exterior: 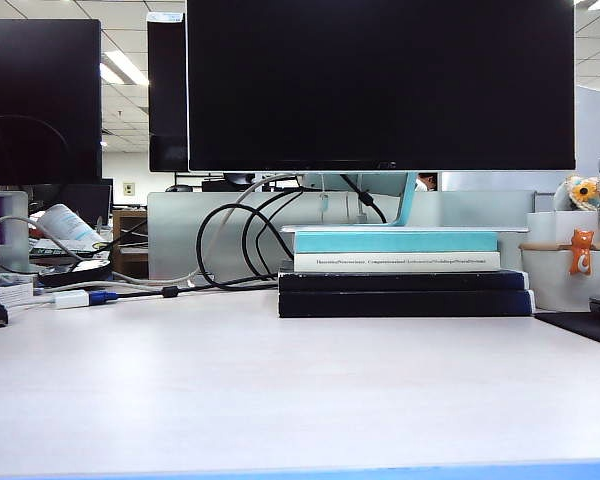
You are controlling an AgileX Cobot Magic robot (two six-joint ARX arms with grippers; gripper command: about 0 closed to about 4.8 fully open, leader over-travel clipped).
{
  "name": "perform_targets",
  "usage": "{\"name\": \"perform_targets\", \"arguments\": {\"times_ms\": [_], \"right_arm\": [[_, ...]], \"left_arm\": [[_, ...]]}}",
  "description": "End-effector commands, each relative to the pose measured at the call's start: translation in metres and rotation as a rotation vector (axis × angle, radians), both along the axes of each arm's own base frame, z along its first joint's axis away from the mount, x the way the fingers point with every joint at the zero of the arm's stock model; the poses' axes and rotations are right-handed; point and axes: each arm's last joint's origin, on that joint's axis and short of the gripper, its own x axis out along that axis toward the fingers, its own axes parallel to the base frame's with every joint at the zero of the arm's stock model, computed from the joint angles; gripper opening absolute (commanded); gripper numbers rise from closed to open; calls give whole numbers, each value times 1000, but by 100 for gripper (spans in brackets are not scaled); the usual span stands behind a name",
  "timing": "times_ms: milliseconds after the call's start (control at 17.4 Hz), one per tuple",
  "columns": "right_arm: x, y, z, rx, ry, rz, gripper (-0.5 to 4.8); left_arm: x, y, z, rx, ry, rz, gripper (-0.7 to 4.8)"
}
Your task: Unfold the white charging cable into a straight cable.
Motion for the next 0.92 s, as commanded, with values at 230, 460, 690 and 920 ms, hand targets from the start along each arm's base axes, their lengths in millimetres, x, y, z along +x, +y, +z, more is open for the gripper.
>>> {"name": "perform_targets", "arguments": {"times_ms": [230, 460, 690, 920], "right_arm": [[4, 1, 10, 19, -106, 0, -6], [7, 2, 7, 15, -85, 1, -7], [8, 1, 4, -38, -94, -31, -7], [8, 1, 4, -35, -92, -26, -7]], "left_arm": [[-8, -18, -16, 106, 93, 113, 346], [-13, -23, -13, 69, 85, 73, 346], [-17, -22, -12, 73, 94, -55, 351], [-14, -23, -9, 35, 93, 51, 351]]}}
